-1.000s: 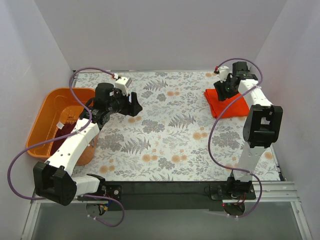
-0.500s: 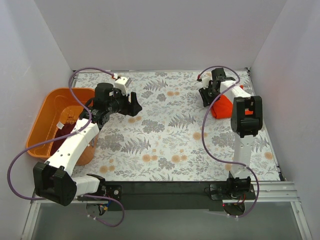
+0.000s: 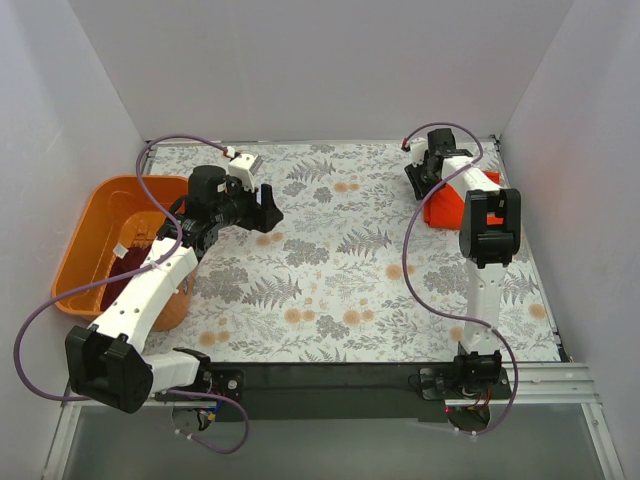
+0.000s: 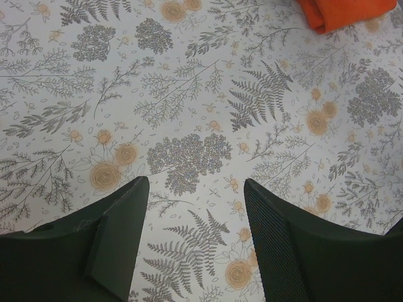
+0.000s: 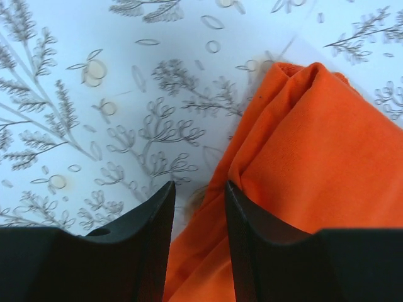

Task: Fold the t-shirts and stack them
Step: Neatly place the folded tshirt to the corner

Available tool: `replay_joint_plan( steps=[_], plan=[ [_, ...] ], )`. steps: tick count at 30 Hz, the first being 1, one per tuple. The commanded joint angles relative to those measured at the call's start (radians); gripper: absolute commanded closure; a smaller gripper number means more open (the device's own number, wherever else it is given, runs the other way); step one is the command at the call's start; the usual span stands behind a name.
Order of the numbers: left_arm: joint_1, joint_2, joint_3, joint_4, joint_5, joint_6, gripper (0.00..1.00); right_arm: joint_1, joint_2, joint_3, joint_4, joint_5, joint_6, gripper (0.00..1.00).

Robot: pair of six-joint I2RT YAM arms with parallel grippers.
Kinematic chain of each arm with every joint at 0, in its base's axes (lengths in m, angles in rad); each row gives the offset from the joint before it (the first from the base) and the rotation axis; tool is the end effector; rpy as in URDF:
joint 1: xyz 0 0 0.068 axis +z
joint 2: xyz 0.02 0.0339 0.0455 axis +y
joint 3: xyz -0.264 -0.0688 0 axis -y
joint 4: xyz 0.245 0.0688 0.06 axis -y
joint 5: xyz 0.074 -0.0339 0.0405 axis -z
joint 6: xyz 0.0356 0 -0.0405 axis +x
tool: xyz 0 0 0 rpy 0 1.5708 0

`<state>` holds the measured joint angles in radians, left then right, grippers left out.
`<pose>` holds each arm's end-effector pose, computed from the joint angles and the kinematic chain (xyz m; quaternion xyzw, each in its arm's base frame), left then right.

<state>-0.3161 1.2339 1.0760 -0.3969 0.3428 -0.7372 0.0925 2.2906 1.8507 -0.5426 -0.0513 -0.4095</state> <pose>0.2581 -0.0970 0.3267 -0.0988 0.8592 -0.3697 0.3394 0.4997 0.0482 0.1708 -0.2448 0.9249 -0.0215 0.2901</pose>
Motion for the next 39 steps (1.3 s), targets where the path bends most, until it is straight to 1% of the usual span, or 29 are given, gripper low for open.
replay_joint_plan(
  steps=[1,4,6,7,8,10,11,12,13,15,17,18,19,20,22,24,25,29,33,38,39],
  plan=[
    [0.006,-0.028,0.004,-0.010,-0.014,0.019,0.39,-0.025,0.043,0.056,0.023,0.047,0.002,0.56],
    [0.006,-0.033,0.006,-0.010,-0.016,0.024,0.39,-0.028,0.043,0.055,0.023,0.027,-0.023,0.55],
    [0.008,-0.036,0.007,-0.010,-0.018,0.028,0.39,-0.028,0.007,0.039,0.023,0.001,-0.029,0.50],
    [0.008,-0.037,0.010,-0.011,-0.016,0.029,0.39,-0.027,-0.014,0.021,0.021,-0.040,-0.029,0.49],
    [0.008,-0.042,0.010,-0.013,-0.016,0.029,0.39,-0.027,-0.063,0.015,0.023,-0.053,-0.016,0.49],
    [0.008,-0.043,0.018,-0.013,-0.013,0.025,0.39,-0.023,-0.114,0.012,0.018,-0.094,0.014,0.45],
    [0.009,-0.045,0.019,-0.011,-0.007,0.022,0.39,-0.025,-0.173,0.005,0.017,-0.096,0.030,0.42],
    [0.008,-0.047,0.021,-0.013,-0.008,0.019,0.39,-0.025,-0.203,0.004,0.010,-0.097,0.078,0.38],
    [0.008,-0.048,0.027,-0.014,-0.007,0.013,0.39,-0.025,-0.232,0.001,0.003,-0.097,0.098,0.37],
    [0.008,-0.057,0.027,-0.014,-0.002,0.006,0.39,-0.022,-0.318,-0.037,0.001,-0.064,0.162,0.36],
    [0.008,-0.066,0.027,-0.016,-0.001,-0.001,0.39,-0.013,-0.384,-0.098,-0.003,0.066,0.270,0.35],
    [0.008,-0.073,0.028,-0.014,0.001,-0.001,0.39,-0.013,-0.402,-0.125,-0.013,0.121,0.300,0.31],
    [0.008,-0.077,0.030,-0.016,0.001,-0.004,0.39,-0.011,-0.433,-0.149,-0.025,0.190,0.339,0.24],
    [0.008,-0.080,0.032,-0.017,-0.002,-0.004,0.39,-0.011,-0.444,-0.174,-0.037,0.212,0.347,0.17],
    [0.008,-0.090,0.032,-0.022,-0.002,-0.005,0.39,-0.014,-0.465,-0.258,-0.057,0.273,0.370,0.16],
    [0.008,-0.096,0.030,-0.025,-0.004,-0.008,0.39,-0.016,-0.491,-0.315,-0.060,0.298,0.371,0.15],
    [0.008,-0.100,0.030,-0.031,-0.005,-0.008,0.39,-0.019,-0.497,-0.370,-0.063,0.298,0.370,0.15],
    [0.008,-0.113,0.024,-0.039,-0.014,-0.004,0.39,-0.045,-0.514,-0.491,-0.066,0.271,0.371,0.14],
    [0.008,-0.117,0.015,-0.042,-0.016,-0.001,0.39,-0.069,-0.496,-0.539,-0.062,0.258,0.385,0.10],
    [0.008,-0.111,0.007,-0.037,-0.013,-0.001,0.39,-0.083,-0.436,-0.547,-0.010,0.263,0.361,0.10],
    [0.008,-0.109,0.006,-0.034,-0.013,-0.001,0.39,-0.109,-0.422,-0.542,0.013,0.261,0.353,0.10]
  ],
)
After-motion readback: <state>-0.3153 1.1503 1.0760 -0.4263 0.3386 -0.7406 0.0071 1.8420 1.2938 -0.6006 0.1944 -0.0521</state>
